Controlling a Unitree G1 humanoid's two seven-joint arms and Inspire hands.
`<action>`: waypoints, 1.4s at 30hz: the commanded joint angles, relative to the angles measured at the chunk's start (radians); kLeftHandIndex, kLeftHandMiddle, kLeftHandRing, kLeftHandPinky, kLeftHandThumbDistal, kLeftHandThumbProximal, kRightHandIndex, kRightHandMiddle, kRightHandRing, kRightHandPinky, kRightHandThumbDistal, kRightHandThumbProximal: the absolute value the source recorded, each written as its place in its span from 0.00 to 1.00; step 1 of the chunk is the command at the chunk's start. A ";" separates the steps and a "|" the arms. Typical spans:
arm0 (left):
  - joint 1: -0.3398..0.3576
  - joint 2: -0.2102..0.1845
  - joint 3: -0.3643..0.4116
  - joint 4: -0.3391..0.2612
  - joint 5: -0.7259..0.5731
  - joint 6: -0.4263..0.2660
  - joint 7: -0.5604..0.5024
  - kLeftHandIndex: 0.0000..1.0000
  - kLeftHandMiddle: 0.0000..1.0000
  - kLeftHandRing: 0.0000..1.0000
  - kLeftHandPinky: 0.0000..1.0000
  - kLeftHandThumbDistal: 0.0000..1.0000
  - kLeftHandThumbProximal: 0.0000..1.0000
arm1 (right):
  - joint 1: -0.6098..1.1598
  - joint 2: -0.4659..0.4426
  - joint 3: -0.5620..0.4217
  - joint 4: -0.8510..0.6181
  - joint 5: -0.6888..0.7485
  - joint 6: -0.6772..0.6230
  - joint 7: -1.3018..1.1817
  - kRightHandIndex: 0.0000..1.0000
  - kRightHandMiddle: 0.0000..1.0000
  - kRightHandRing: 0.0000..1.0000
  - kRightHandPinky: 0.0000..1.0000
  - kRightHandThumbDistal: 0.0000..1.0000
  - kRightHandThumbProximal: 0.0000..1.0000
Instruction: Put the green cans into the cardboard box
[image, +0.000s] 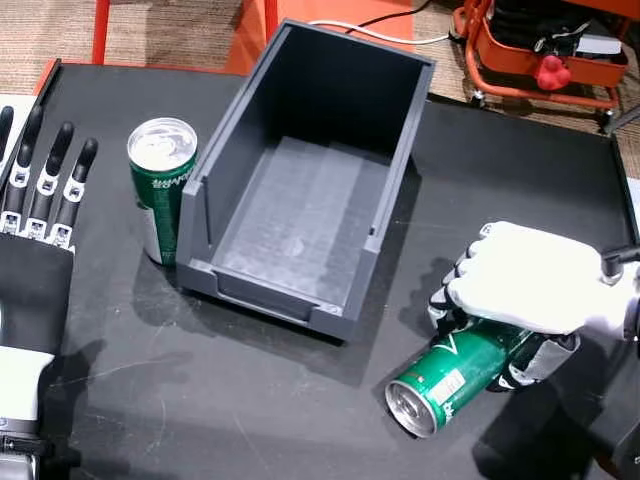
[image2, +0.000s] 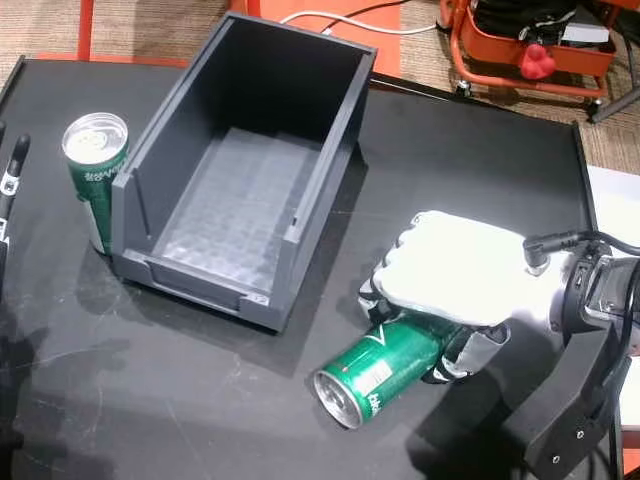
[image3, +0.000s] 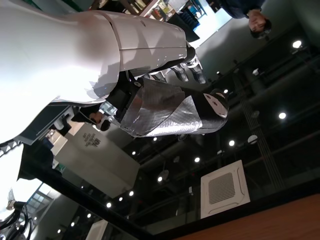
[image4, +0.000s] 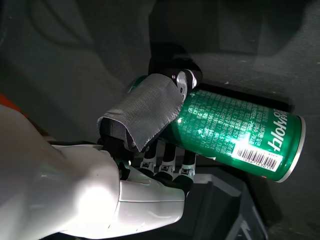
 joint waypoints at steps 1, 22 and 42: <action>-0.004 -0.003 -0.006 0.025 0.012 -0.007 -0.014 0.93 0.83 0.92 0.86 0.42 0.72 | 0.013 -0.020 -0.021 -0.021 0.022 -0.039 -0.019 0.00 0.01 0.14 0.26 0.73 0.00; -0.096 0.019 0.007 0.204 0.049 -0.058 -0.078 0.94 0.84 0.90 0.84 0.45 0.68 | -0.094 -0.214 -0.187 -0.161 0.021 -0.093 0.039 0.07 0.09 0.20 0.27 0.79 0.00; -0.158 0.006 0.015 0.339 0.089 -0.155 -0.128 0.92 0.86 0.89 0.83 0.40 0.83 | -0.258 -0.224 -0.307 -0.139 0.080 -0.073 0.033 0.22 0.14 0.17 0.20 0.90 0.00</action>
